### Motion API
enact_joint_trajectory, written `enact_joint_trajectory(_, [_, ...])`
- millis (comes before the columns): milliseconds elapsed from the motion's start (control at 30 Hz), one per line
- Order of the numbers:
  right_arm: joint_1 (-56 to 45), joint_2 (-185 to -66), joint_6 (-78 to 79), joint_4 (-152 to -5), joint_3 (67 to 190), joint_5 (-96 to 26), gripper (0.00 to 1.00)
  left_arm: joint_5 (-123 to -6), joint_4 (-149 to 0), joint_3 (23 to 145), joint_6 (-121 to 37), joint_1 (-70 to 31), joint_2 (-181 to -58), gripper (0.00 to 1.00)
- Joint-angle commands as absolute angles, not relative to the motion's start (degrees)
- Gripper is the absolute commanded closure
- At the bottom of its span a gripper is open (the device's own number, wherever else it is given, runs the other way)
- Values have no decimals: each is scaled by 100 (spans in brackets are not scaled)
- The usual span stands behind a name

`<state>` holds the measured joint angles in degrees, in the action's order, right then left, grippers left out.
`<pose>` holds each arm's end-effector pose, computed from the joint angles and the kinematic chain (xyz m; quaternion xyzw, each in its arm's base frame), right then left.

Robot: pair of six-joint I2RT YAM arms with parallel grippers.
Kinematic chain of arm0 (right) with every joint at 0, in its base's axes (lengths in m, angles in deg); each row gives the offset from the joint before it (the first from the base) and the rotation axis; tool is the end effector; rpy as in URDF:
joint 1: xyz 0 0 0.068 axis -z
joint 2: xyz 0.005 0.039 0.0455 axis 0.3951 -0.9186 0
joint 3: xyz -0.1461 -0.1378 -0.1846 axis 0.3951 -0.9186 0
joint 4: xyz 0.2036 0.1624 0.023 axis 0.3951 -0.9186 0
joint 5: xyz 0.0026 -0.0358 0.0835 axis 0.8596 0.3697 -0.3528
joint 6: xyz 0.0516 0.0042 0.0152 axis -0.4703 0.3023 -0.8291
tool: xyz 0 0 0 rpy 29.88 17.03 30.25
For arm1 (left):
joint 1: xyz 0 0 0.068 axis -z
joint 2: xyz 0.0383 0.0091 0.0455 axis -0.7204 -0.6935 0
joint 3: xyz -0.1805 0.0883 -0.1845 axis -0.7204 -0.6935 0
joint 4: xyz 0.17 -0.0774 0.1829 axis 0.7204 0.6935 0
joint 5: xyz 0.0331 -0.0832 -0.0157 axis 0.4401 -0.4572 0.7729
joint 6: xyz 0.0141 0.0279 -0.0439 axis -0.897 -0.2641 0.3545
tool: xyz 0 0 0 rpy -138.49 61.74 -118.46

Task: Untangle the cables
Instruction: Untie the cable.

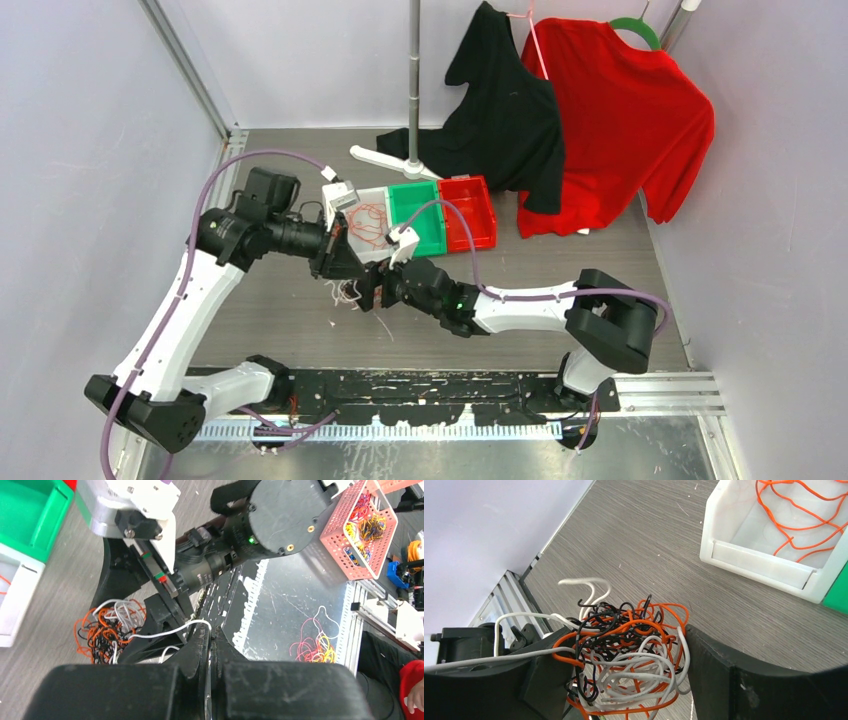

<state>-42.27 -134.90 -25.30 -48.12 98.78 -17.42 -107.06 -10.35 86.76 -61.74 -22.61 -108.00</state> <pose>0.1484 0.3106 0.2198 -0.1704 0.7730 0.4134 0.4501 0.1657 -0.1021 0.3835 0.3703 0.7777 -0.4430 0.2488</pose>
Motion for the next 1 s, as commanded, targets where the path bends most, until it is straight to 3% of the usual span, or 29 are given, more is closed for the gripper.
enact_joint_trajectory(0, [-4187, -13543, -2572, -4191, 9807, -1561, 21, -11193, -942, 9271, -6033, -2212, -10737, 100])
enact_joint_trajectory(667, [-4151, -12852, -3061, -3642, 7646, -1004, 30, -10005, -1298, 11974, -5541, -2216, -10874, 100])
enact_joint_trajectory(833, [-4158, -12689, -3067, -3662, 7584, -1006, 34, -9825, -1014, 11445, -6149, -2218, -10796, 100])
enact_joint_trajectory(900, [-4157, -12570, -3030, -3866, 7670, -1093, 35, -9686, -687, 10605, -6800, -2210, -10705, 90])
enact_joint_trajectory(967, [-4152, -12482, -2970, -4079, 7786, -1213, 35, -9393, -470, 9669, -7486, -2197, -10673, 71])
